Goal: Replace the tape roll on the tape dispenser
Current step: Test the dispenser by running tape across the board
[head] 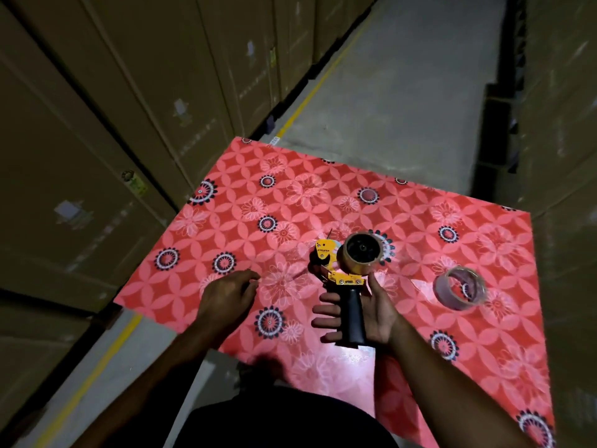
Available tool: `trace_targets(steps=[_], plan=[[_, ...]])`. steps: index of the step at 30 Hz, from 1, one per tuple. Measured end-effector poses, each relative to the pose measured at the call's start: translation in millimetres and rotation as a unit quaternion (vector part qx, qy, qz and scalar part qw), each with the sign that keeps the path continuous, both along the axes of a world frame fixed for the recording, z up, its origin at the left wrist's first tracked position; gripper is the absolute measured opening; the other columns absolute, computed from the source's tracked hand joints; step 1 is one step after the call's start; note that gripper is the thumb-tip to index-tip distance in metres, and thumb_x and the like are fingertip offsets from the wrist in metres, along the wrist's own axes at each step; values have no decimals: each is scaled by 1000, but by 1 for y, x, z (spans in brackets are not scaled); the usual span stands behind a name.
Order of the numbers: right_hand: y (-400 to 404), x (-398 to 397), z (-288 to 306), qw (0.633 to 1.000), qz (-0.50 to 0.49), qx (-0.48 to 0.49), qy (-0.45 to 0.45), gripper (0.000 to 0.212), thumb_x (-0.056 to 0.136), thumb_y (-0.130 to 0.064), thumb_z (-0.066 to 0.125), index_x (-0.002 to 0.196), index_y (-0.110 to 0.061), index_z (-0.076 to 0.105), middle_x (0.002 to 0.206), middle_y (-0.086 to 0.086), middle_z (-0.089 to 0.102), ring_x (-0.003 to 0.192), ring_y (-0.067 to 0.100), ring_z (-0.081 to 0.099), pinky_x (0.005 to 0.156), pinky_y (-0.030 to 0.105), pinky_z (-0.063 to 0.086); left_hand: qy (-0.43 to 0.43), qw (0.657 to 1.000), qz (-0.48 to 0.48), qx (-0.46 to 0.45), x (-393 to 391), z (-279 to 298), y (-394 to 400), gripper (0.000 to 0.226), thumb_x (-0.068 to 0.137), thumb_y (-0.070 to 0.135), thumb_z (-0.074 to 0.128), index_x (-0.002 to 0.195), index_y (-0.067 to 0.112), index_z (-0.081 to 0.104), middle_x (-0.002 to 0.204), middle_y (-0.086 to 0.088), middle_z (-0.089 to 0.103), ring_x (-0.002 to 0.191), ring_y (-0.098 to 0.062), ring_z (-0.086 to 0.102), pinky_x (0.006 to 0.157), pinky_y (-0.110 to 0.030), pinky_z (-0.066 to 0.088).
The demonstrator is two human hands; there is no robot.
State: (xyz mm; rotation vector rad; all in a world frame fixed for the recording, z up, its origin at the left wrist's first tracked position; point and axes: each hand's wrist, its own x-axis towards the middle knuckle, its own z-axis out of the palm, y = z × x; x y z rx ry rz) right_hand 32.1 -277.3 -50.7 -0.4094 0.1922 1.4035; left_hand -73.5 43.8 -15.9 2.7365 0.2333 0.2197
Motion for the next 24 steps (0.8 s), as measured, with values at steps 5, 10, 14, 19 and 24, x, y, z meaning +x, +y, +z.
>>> trace_targets(steps=[5, 10, 14, 19, 24], plan=[[10, 2, -15, 999, 6, -44, 12, 120, 80, -89, 39, 150, 8, 30, 151, 38, 37, 116, 45, 60, 85, 48, 50, -2, 1000, 15, 13, -12, 3, -1, 26, 98, 42, 47, 115, 34, 65, 106, 13, 77, 87, -14, 72, 66, -26, 50], [13, 0, -12, 998, -30, -47, 39, 97, 89, -72, 40, 154, -1, 29, 160, 30, 24, 40, 10, 40, 47, 25, 30, 7, 999, 26, 26, -20, -2, -6, 25, 99, 42, 49, 119, 37, 64, 111, 15, 76, 88, -12, 72, 66, -24, 47], [13, -2, -12, 994, -38, -88, 45, 85, 90, -70, 37, 140, -2, 51, 104, 13, 61, 37, 6, 30, 42, 23, 33, 15, 1000, 7, 11, -22, -6, -6, 26, 100, 43, 48, 120, 36, 64, 108, 14, 77, 83, -11, 72, 63, -22, 46], [13, -4, -7, 994, -10, -43, 98, 68, 86, -81, 22, 80, -17, 43, 46, -5, 35, 35, 7, 21, 41, 25, 32, 16, 1000, 0, 15, -19, -4, -12, 25, 101, 46, 47, 121, 38, 61, 101, 15, 77, 74, -6, 69, 60, -22, 46], [18, -7, -4, 996, 21, -40, 78, 57, 88, -72, 29, 66, -20, 34, 45, -6, 26, 35, 11, 20, 41, 25, 34, 14, 1000, -6, 19, -25, -5, -18, 28, 100, 47, 45, 121, 38, 60, 100, 12, 78, 74, -9, 71, 59, -23, 46]])
